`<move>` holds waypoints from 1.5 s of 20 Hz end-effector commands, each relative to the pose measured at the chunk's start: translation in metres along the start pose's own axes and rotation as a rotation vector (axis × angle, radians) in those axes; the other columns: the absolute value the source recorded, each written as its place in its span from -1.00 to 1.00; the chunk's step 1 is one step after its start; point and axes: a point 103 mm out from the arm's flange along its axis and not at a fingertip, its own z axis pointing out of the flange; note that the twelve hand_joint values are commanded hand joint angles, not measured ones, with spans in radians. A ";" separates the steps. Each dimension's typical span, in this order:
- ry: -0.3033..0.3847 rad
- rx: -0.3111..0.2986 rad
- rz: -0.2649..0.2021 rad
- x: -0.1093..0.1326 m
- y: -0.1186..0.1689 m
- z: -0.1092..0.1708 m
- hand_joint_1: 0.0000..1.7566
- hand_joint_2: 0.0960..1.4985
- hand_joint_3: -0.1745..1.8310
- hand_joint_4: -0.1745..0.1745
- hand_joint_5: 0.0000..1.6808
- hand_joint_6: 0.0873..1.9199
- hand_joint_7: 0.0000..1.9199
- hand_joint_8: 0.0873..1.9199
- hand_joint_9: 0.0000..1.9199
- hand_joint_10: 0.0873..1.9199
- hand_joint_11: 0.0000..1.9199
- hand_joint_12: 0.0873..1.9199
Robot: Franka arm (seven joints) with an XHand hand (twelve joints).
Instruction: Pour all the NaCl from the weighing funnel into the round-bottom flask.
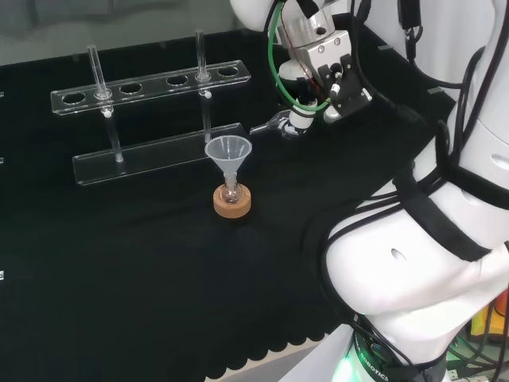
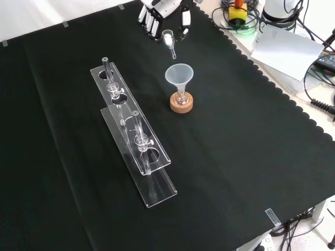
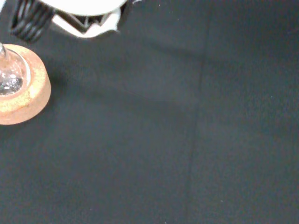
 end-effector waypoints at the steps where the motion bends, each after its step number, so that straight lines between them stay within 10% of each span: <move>1: -0.035 0.012 0.000 0.001 0.004 -0.001 0.26 -0.28 -0.01 1.00 0.43 -0.13 -0.14 -0.43 -0.01 -0.60 -0.38 0.25; 30: -0.159 0.035 -0.010 0.017 0.017 -0.009 0.26 -0.27 -0.01 1.00 0.42 -0.13 -0.14 -0.43 0.00 -0.61 -0.38 0.25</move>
